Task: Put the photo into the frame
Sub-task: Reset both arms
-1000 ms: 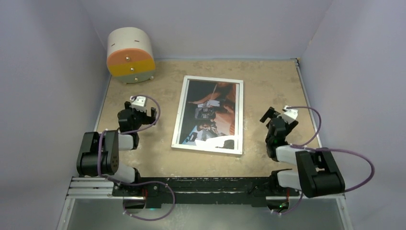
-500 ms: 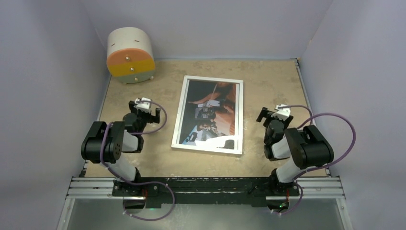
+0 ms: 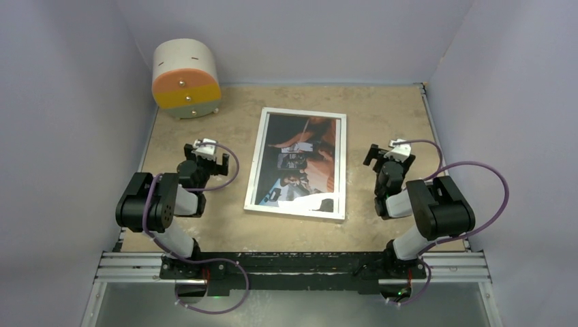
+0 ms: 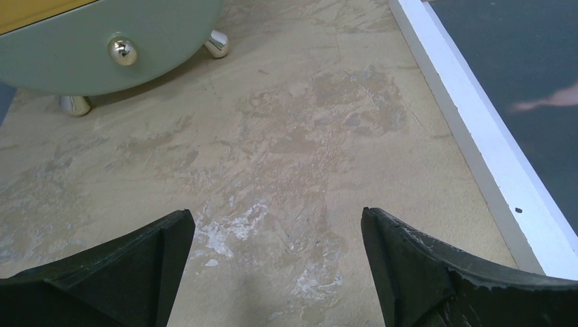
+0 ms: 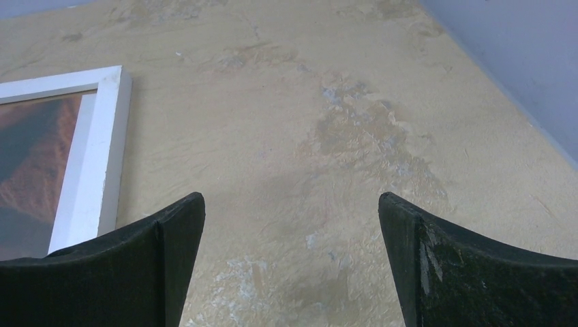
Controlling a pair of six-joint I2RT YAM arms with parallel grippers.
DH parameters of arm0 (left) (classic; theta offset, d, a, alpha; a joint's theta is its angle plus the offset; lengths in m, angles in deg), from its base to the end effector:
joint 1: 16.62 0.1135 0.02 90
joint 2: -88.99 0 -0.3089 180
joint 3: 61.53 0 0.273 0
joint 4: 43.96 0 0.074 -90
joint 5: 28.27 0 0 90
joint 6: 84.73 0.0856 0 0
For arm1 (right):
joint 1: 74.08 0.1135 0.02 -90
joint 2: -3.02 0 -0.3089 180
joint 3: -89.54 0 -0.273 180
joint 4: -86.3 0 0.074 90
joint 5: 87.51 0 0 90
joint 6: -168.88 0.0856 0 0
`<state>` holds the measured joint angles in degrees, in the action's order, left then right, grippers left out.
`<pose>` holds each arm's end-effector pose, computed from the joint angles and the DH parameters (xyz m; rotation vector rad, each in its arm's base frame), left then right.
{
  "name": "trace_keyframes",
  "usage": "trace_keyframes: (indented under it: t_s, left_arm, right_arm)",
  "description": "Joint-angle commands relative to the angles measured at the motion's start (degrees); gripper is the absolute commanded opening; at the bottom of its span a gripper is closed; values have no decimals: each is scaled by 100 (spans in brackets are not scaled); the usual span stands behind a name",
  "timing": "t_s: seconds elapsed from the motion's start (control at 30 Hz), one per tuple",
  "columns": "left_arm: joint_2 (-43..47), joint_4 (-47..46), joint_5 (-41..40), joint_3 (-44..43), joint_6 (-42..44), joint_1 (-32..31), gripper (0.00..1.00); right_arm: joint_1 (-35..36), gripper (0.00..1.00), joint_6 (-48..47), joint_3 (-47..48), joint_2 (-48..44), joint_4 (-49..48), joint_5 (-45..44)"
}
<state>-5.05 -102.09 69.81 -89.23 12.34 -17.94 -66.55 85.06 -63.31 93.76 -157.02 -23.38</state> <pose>0.3081 -0.0191 0.1489 0.2294 1.6974 -0.0463 0.2988 0.0018 0.1772 0.3334 1.5419 -0.1680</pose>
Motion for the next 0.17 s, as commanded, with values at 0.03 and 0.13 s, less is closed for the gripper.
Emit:
trace_keyframes:
  t_s: [0.03,0.13]
  left_arm:
    - [61,-66,-77,-72,49,-17,100]
    - [85,-89,-87,-47,47,-26,100]
  right_arm:
    - [-15,99,-130,-17,-15,-274,-32]
    - [-15,99,-123,-13,-13,-278,-33]
